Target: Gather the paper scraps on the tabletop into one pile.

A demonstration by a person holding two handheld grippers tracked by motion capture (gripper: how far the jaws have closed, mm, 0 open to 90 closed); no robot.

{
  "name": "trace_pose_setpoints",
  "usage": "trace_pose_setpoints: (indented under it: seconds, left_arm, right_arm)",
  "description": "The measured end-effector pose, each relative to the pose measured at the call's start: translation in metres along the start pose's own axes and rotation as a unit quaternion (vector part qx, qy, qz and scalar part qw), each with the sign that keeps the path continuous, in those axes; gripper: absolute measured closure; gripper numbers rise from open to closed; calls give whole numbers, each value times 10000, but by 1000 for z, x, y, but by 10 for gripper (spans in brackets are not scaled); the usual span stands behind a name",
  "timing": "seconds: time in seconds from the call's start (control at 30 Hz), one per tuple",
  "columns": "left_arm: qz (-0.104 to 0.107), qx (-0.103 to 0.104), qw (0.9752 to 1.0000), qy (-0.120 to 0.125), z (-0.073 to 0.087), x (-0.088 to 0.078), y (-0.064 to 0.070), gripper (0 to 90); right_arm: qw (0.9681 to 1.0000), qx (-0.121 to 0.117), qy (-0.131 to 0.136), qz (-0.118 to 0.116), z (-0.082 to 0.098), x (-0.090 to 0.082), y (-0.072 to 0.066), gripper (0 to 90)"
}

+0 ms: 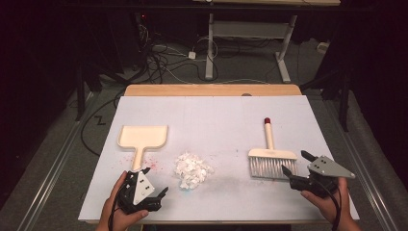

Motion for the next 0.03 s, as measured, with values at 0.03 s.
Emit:
trace_pose_setpoints:
  seconds: [0.03]
  left_arm:
    - [-15, 0, 10000, -10, -1, 1, -1, 162]
  right_arm:
    - [10000, -67, 7, 16, -1, 0, -1, 209]
Point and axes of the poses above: each handheld gripper's, and its own axes: x roughly forward along the jaws, z roughly out of its underside, y roughly to its right, the point moved 3 cm from there along x, roughly forward along the jaws, and after that the axes turned 4 degrees about x, right-handed, at the moved point
